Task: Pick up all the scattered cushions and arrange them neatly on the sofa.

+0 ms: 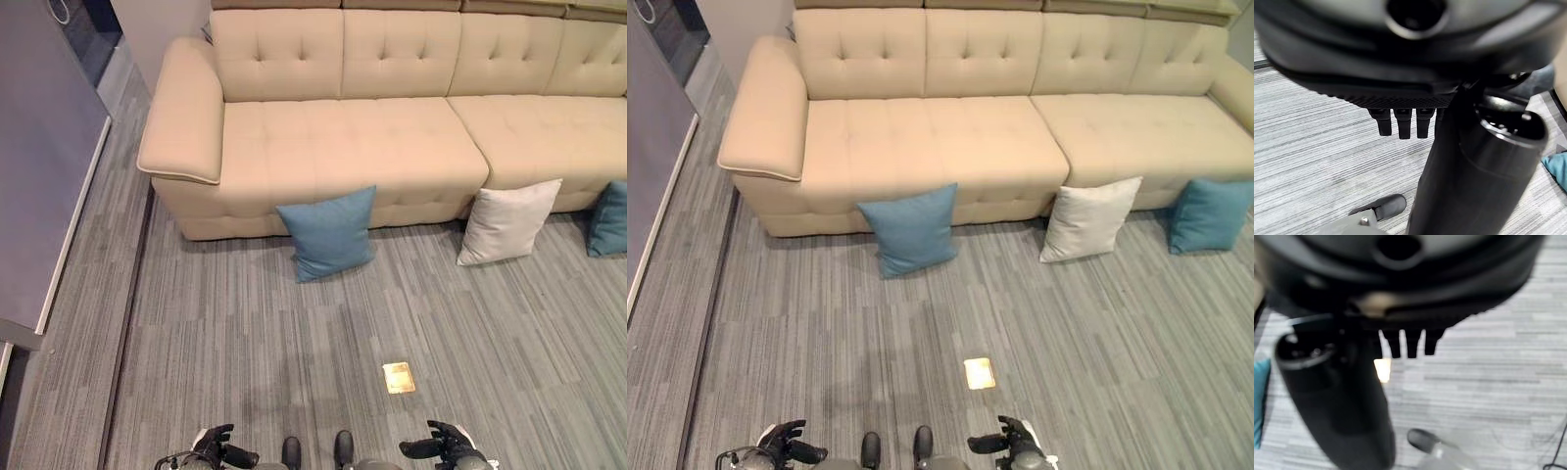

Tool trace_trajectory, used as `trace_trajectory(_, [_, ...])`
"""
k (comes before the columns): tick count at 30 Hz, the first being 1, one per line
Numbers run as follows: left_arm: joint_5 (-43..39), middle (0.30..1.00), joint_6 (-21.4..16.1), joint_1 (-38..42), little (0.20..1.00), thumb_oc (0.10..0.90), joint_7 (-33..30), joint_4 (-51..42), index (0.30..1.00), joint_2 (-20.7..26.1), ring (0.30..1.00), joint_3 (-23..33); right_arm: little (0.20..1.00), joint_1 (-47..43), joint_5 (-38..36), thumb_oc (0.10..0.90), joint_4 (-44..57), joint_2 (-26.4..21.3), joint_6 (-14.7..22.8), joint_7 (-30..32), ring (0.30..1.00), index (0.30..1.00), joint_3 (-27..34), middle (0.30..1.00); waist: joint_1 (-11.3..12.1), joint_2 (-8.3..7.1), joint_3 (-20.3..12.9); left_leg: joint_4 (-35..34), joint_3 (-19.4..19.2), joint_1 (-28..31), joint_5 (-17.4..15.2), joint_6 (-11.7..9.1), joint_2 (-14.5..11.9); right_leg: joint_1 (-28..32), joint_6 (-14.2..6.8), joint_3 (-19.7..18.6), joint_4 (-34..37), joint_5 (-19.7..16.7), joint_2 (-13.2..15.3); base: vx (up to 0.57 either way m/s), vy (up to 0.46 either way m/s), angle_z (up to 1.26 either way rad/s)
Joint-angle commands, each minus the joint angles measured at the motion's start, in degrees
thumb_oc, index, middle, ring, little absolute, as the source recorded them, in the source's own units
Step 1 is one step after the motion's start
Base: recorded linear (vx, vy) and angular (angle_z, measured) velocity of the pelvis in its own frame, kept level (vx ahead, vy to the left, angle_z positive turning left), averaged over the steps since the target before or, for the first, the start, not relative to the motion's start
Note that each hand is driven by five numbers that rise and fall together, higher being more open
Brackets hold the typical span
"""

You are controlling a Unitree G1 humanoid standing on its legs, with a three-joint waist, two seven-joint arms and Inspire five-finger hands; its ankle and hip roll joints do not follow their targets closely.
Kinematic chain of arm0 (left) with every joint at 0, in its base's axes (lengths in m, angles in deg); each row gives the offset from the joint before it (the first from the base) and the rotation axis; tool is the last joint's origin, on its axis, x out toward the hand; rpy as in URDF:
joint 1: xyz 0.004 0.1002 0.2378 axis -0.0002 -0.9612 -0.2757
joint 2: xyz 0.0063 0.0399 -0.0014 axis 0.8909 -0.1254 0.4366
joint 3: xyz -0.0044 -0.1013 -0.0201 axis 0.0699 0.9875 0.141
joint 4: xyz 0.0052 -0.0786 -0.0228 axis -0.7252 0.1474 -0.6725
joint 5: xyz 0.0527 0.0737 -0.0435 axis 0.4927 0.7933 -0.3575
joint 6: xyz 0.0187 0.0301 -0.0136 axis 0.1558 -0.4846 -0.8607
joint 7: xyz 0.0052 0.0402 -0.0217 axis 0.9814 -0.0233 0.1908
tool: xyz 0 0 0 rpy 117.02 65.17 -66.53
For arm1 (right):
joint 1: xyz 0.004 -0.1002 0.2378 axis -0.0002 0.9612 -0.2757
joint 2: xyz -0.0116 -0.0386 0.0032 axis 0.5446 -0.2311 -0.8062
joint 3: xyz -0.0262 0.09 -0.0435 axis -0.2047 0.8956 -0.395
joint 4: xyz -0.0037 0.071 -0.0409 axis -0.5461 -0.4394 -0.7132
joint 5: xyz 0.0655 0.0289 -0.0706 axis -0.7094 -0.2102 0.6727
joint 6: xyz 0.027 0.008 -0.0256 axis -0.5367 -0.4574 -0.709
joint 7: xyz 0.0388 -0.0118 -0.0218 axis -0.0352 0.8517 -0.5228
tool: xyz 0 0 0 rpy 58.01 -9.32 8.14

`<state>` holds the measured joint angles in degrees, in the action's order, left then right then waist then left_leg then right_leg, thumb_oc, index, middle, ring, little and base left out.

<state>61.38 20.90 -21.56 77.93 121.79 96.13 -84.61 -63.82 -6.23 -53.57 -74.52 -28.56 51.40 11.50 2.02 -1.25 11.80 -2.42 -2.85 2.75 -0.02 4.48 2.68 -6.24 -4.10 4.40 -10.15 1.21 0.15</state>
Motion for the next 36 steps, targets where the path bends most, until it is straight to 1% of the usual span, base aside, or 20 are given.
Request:
trace_trajectory(1, [1.8, 0.900, -1.3, 0.6, 0.900, 0.800, -1.2, 1.7, 0.900, 1.7, 0.900, 0.3, 0.900, -0.2, 0.7, 0.800, 1.2, -1.0, 0.8, 2.1, 0.900, 0.900, -2.2, 0.900, 0.0, -0.91, -1.0, 5.1, 9.1, -1.8, -5.9, 0.3, 2.5, -2.2, -3.6, -0.6, -8.6, -1.6, 6.5, 0.13, 0.039, 0.09])
trace_trajectory(3, [1.6, 0.900, -1.3, 0.9, 0.900, 0.800, -1.3, 1.3, 0.900, 2.0, 0.900, 0.1, 0.900, -0.2, 0.7, 0.800, 1.3, -1.1, 0.9, 2.1, 0.900, 0.900, -2.5, 0.900, -0.3, -0.88, -1.2, 3.8, 9.5, 0.2, -6.6, 0.2, 2.5, -3.4, -2.8, 1.0, -6.3, -0.7, 5.6, 0.20, -0.016, 0.03])
trace_trajectory(8, [0.9, 0.900, -1.8, 1.1, 0.900, 0.800, -1.1, 0.8, 0.900, 1.9, 0.900, -0.3, 0.900, -0.2, 0.9, 0.800, 2.3, -1.4, 0.9, 2.2, 0.900, 0.900, -3.5, 0.900, -1.3, -1.84, -0.5, 2.5, 11.0, 3.4, -7.8, -0.1, 3.2, -7.1, -2.5, 3.7, 1.1, -3.3, 2.8, 0.18, -0.073, -0.07])
trace_trajectory(9, [1.0, 0.900, -2.0, 1.3, 0.900, 0.800, -0.9, 0.8, 0.900, 1.7, 0.900, -0.3, 0.900, 0.0, 0.9, 0.800, 2.1, -1.7, 1.0, 2.3, 0.900, 0.900, -3.4, 0.900, -1.5, -1.94, -0.7, 2.5, 11.5, 4.0, -8.3, -0.4, 3.3, -6.0, -2.7, 4.1, 3.1, -3.0, 2.9, 0.19, -0.089, 0.13])
trace_trajectory(11, [0.9, 0.900, -2.1, 1.1, 0.900, 0.800, -0.9, 0.6, 0.900, 1.3, 0.900, -0.6, 0.900, 0.8, 0.8, 0.800, 1.9, -1.5, 1.2, 2.1, 0.900, 0.900, -3.7, 0.900, -1.8, -2.09, -1.4, 2.5, 12.1, 4.7, -8.9, -0.9, 3.0, -4.7, -1.3, 2.9, 3.6, -2.1, 1.5, 0.19, -0.116, 0.26])
trace_trajectory(14, [0.1, 0.900, -2.3, 1.1, 0.900, 0.800, -0.4, 0.5, 0.900, 0.7, 0.900, -0.6, 0.900, 1.4, 0.2, 0.800, 1.5, -1.5, 1.5, 2.1, 0.900, 0.900, -3.0, 0.900, -2.0, -2.22, -2.4, 4.2, 12.1, 5.0, -9.6, -2.9, 1.6, -2.8, -0.3, 3.5, 5.1, -1.7, 0.9, 0.18, -0.157, 0.36])
trace_trajectory(15, [0.1, 0.900, -2.3, 1.1, 0.900, 0.800, -0.4, 0.5, 0.900, 0.7, 0.900, -0.6, 0.900, 1.4, 0.2, 0.800, 1.5, -1.5, 1.5, 2.1, 0.900, 0.900, -3.0, 0.900, -2.1, -2.20, -2.4, 4.2, 12.1, 5.0, -9.6, -2.9, 1.6, -2.7, -0.3, 3.5, 5.2, -1.7, 0.9, 0.16, -0.155, 0.24])
trace_trajectory(16, [-0.1, 0.900, -2.4, 1.0, 0.900, 0.800, 0.0, 0.5, 0.900, 0.5, 0.900, -1.0, 0.900, 1.6, -0.6, 0.800, 1.6, -1.5, 1.9, 1.9, 0.900, 0.900, -2.5, 0.900, -2.3, -2.32, -2.7, 8.8, 10.5, 3.4, -8.2, -5.2, 0.2, -0.7, 0.5, 4.0, 6.7, -0.9, 0.5, 0.13, -0.163, 0.08])
trace_trajectory(17, [-0.1, 0.900, -2.4, 1.2, 0.900, 0.800, 0.0, 0.2, 0.900, 0.5, 0.900, -1.2, 0.900, 1.4, -0.9, 0.800, 1.7, -1.7, 2.1, 2.1, 0.900, 0.900, -2.6, 0.900, -2.2, -2.61, -2.2, 12.8, 9.3, 1.3, -6.8, -6.3, 0.0, 0.6, 0.8, 4.1, 7.7, -0.9, 0.6, 0.13, -0.206, 0.07])
trace_trajectory(19, [-0.4, 0.900, -2.3, 1.9, 0.900, 0.800, 0.0, -0.2, 0.900, 0.2, 0.900, -1.7, 0.900, 0.7, -1.5, 0.800, 1.7, -1.9, 2.3, 2.2, 0.900, 0.900, -2.9, 0.900, -1.7, -3.47, -0.8, 21.8, 7.2, -4.2, -3.7, -7.5, -0.6, 2.4, 1.8, 4.3, 8.7, -0.7, 1.0, 0.02, -0.118, 0.20])
trace_trajectory(20, [-0.4, 0.900, -2.3, 1.9, 0.900, 0.800, 0.0, -0.1, 0.900, 0.2, 0.900, -1.7, 0.900, 0.6, -1.5, 0.800, 1.7, -1.9, 2.3, 2.2, 0.900, 0.900, -2.9, 0.900, -1.7, -3.42, -0.8, 22.1, 7.2, -4.4, -3.9, -7.5, -0.6, 2.3, 1.8, 4.4, 8.7, -0.8, 0.9, 0.04, -0.111, 0.08])
trace_trajectory(21, [-0.8, 0.900, -2.2, 2.2, 0.900, 0.800, 0.1, -0.4, 0.900, 0.1, 0.900, -2.0, 0.900, 0.3, -2.0, 0.800, 1.4, -2.0, 2.1, 2.1, 0.900, 0.900, -3.0, 0.900, -1.4, -3.86, -0.2, 25.9, 5.3, -7.3, -3.4, -7.2, -1.3, 3.4, 2.6, 4.2, 9.5, -0.1, 0.9, 0.04, -0.061, 0.05])
trace_trajectory(22, [-0.8, 0.900, -2.2, 2.2, 0.900, 0.800, 0.1, -0.4, 0.900, 0.1, 0.900, -2.0, 0.900, 0.3, -2.0, 0.800, 1.4, -2.0, 2.1, 2.1, 0.900, 0.900, -2.9, 0.900, -1.4, -3.86, -0.2, 25.9, 5.3, -7.3, -3.4, -7.2, -1.3, 3.4, 2.6, 4.2, 9.5, -0.1, 0.9, 0.13, -0.090, -0.06])
trace_trajectory(25, [-0.4, 0.900, -2.0, 2.3, 0.900, 0.800, 0.1, -0.2, 0.900, 0.0, 0.900, -2.6, 0.900, 0.6, -2.2, 0.800, 0.9, -2.2, 2.2, 2.2, 0.900, 0.900, -3.1, 0.900, -0.7, -4.64, 0.0, 20.5, 4.6, -11.1, -7.0, -5.2, 0.1, 5.4, 2.3, 3.5, 10.4, 1.6, 1.4, 0.20, -0.020, 0.08])
trace_trajectory(27, [0.0, 0.900, -1.9, 2.2, 0.900, 0.800, 0.1, 0.1, 0.900, 0.0, 0.900, -2.7, 0.900, 0.9, -1.8, 0.800, 0.6, -2.2, 2.2, 2.3, 0.900, 0.900, -3.2, 0.900, -0.3, -4.23, -0.2, 15.1, 5.3, -11.9, -5.2, -5.1, 0.6, 6.2, 2.1, 3.3, 10.5, 2.4, 0.8, 0.16, 0.038, 0.16])
trace_trajectory(28, [0.0, 0.900, -1.9, 2.2, 0.900, 0.800, 0.1, 0.1, 0.900, 0.0, 0.900, -2.7, 0.900, 0.9, -1.8, 0.800, 0.6, -2.2, 2.2, 2.3, 0.900, 0.900, -3.2, 0.900, -0.3, -4.27, -0.2, 15.0, 5.3, -11.7, -5.2, -5.1, 0.6, 6.3, 2.1, 3.3, 10.5, 2.5, 0.9, 0.23, 0.064, 0.01])
trace_trajectory(29, [0.2, 0.900, -1.9, 1.8, 0.900, 0.800, 0.4, 0.2, 0.900, 0.0, 0.900, -2.9, 0.900, 1.1, -1.4, 0.800, 0.4, -2.4, 2.2, 2.5, 0.900, 0.900, -3.4, 0.900, 0.5, -3.56, -0.3, 10.9, 5.5, -14.6, -0.9, -5.4, 0.8, 8.1, 2.2, 2.6, 10.8, 3.6, -0.1, 0.22, 0.072, -0.09])
trace_trajectory(30, [0.3, 0.900, -2.0, 1.8, 0.900, 0.800, 0.4, 0.2, 0.900, 0.1, 0.900, -3.1, 0.900, 1.2, -1.1, 0.800, 0.5, -2.4, 2.2, 2.6, 0.900, 0.900, -3.7, 0.900, 0.9, -3.26, -0.1, 9.8, 5.3, -15.7, 0.9, -5.7, 0.8, 8.6, 2.3, 2.3, 10.6, 4.2, -0.5, 0.28, 0.106, -0.05])
trace_trajectory(32, [0.4, 0.900, -2.0, 1.5, 0.900, 0.800, 0.3, 0.4, 0.900, 0.2, 0.900, -2.7, 0.900, 1.3, -0.9, 0.800, 0.9, -2.2, 2.2, 2.3, 0.900, 0.900, -3.7, 0.900, 1.1, -3.35, -0.5, 8.6, 4.5, -15.0, 1.1, -5.5, 0.4, 9.5, 2.1, 1.4, 10.0, 5.0, -0.7, 0.22, 0.118, -0.07])
trace_trajectory(36, [1.6, 0.900, -1.8, 0.2, 0.900, 0.800, -0.1, 0.7, 0.900, 0.6, 0.900, -2.0, 0.900, 1.8, 0.3, 0.800, 1.6, -1.5, 2.1, 2.0, 0.900, 0.900, -3.8, 0.900, 1.9, -3.71, -2.0, 8.6, 5.3, -12.5, -0.4, -4.3, 1.6, 10.2, 0.6, 0.8, 6.5, 5.8, 0.8, 0.22, 0.143, -0.49])
